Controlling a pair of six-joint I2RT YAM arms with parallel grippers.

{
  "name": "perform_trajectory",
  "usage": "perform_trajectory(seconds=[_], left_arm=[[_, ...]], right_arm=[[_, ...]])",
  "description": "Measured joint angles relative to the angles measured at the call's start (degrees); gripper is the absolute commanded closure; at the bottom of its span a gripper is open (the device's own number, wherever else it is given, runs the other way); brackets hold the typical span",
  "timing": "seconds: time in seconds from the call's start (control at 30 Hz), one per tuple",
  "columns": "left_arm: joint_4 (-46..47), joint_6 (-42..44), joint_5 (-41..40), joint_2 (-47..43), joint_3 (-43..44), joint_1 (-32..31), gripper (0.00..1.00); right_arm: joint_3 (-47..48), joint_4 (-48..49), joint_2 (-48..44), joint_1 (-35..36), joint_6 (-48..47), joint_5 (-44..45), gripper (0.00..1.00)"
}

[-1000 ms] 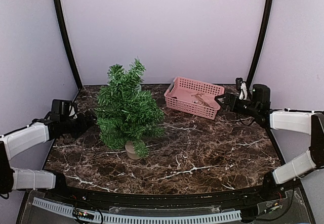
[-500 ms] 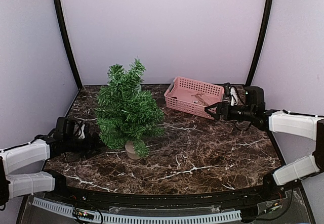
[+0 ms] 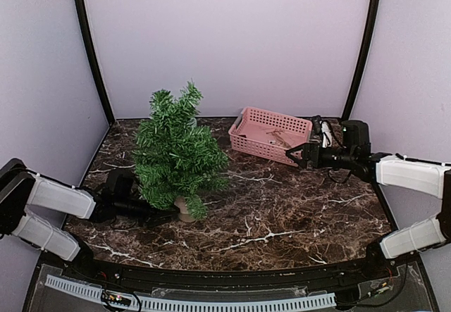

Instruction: Decorate the small christmas tree

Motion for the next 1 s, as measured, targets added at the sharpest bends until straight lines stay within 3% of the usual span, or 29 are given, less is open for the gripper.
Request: perform_trajectory(seconds=[0.37, 0.63, 0.9, 1.0], left_arm=[[13.6, -3.7, -1.2, 13.4, 5.0, -2.0, 0.56], [31.3, -10.4, -0.8, 26.5, 8.3, -3.6, 0.62], [37.7, -14.2, -3.2, 32.1, 11.9, -4.6, 0.60], [35.9, -13.9, -4.4, 32.1, 13.4, -4.7, 0.50]], right_arm=[[-0.1, -0.3, -0.4, 0.0, -0.2, 0.0, 0.02], [-0.5, -0.3, -1.4, 0.0, -0.1, 0.1, 0.01], [-0.5, -0.5, -1.4, 0.0, -0.2, 1.4, 0.01], [-0.1, -1.5, -1.4, 0.0, -0.6, 2.6, 0.02]])
